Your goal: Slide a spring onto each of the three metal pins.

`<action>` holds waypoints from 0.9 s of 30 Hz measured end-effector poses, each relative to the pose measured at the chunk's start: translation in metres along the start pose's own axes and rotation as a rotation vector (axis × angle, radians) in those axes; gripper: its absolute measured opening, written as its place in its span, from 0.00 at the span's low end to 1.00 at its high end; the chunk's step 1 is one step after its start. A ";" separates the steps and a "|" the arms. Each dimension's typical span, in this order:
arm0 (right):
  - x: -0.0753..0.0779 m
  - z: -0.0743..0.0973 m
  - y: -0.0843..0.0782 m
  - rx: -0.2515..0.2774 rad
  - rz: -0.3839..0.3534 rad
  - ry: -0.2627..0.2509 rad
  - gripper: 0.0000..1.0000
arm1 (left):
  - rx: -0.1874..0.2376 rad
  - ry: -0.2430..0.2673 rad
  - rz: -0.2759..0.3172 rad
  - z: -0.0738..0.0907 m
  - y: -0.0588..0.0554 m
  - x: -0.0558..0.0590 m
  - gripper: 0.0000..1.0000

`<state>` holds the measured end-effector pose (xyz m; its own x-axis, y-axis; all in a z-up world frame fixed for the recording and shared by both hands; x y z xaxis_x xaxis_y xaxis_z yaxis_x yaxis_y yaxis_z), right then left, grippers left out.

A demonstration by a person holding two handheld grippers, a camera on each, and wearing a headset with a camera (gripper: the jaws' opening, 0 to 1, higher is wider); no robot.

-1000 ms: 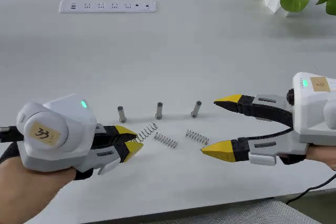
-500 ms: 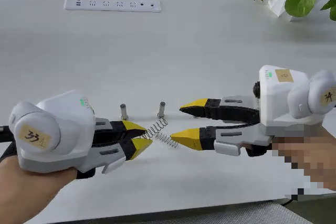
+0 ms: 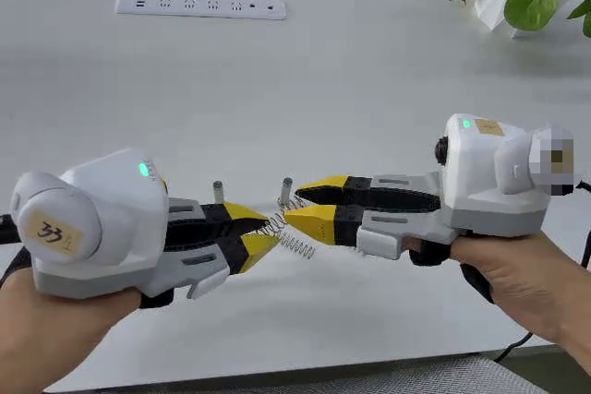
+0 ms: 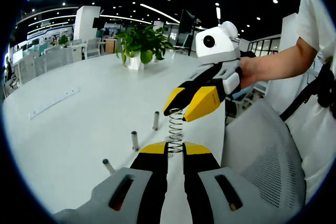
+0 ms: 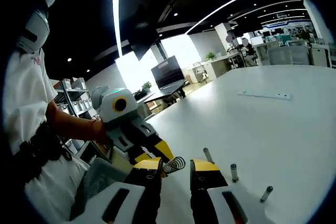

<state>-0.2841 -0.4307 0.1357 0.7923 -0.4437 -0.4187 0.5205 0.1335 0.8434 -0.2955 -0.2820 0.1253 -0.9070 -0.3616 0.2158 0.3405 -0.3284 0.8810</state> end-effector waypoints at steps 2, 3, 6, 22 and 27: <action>-0.002 0.000 0.000 -0.001 -0.001 0.002 0.15 | 0.002 -0.001 -0.002 0.000 0.001 0.000 0.07; -0.002 0.001 0.000 0.000 -0.001 0.003 0.14 | 0.001 -0.001 -0.004 0.000 0.001 0.000 0.07; -0.005 0.000 0.000 0.003 -0.012 0.012 0.11 | 0.003 -0.005 -0.003 0.000 0.001 0.000 0.07; -0.006 0.002 0.004 0.019 -0.025 0.015 0.07 | -0.001 -0.024 -0.007 -0.002 0.000 -0.001 0.07; -0.011 0.002 0.007 0.006 0.014 0.012 0.07 | -0.001 -0.031 -0.008 -0.003 0.001 0.000 0.07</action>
<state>-0.2900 -0.4268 0.1465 0.8035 -0.4308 -0.4107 0.5072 0.1344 0.8513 -0.2946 -0.2853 0.1245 -0.9170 -0.3314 0.2218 0.3334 -0.3320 0.8824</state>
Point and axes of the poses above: the centre of the closed fingertips' face, and the gripper's own axes: z roughly backward along the fingers, x roughly to its right, y roughly out of its top, the point moved 8 cm from there along z, roughly backward along the fingers, and after that the axes turned 3 degrees about -y, right-handed, at the moved point
